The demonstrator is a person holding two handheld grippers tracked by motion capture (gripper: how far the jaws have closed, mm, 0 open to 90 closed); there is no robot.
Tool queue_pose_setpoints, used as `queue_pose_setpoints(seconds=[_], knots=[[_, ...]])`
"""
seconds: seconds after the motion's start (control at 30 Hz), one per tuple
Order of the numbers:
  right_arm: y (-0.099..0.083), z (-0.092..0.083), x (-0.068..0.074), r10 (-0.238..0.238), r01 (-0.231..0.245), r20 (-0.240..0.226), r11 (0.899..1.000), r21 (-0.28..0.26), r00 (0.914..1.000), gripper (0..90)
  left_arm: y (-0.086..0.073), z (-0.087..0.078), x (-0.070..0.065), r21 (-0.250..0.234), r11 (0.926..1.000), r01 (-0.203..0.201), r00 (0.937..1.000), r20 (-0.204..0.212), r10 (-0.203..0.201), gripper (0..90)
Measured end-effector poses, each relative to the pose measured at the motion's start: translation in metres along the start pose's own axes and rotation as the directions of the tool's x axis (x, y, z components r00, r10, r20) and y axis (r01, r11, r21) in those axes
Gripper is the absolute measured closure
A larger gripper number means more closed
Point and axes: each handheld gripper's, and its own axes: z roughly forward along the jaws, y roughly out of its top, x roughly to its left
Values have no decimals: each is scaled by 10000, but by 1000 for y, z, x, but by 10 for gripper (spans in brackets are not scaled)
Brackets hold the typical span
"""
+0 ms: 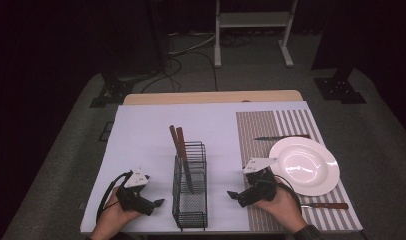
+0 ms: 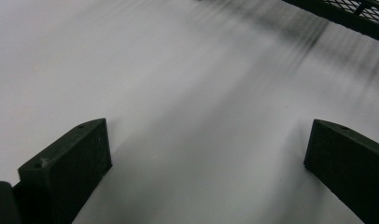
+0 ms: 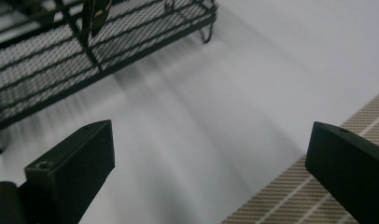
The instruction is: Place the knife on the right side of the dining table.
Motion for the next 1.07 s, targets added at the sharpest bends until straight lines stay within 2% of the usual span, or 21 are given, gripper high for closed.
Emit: queue_pose_setpoints(seconds=[0.13, 0.37, 0.57, 0.73, 1.07], knots=[[-3, 10, 7, -363, 365, -51, 9989, 304, 9993, 6, 0, 0, 0, -1, 10000, -2, 10000, -3, 2, 0], [-6, 25, 20, -963, 975, -239, 9939, 519, 9951, 6, 0, 0, 0, 1, 10000, -4, 10000, -5, 4, 0], [-10, 35, 25, -1107, 1127, -291, 9905, 786, 9934, 0, 0, 0, 0, -1, 10000, -2, 10000, -6, 2, 0], [-13, 36, 23, -1132, 1150, -323, 9916, 600, 9930, 0, 0, 0, 0, -3, 10000, -2, 10000, -7, 2, 0], [-13, 36, 23, -1120, 1139, -339, 9916, 606, 9931, 0, 0, 0, 0, 6, 10000, -17, 10000, -14, 17, 0]])
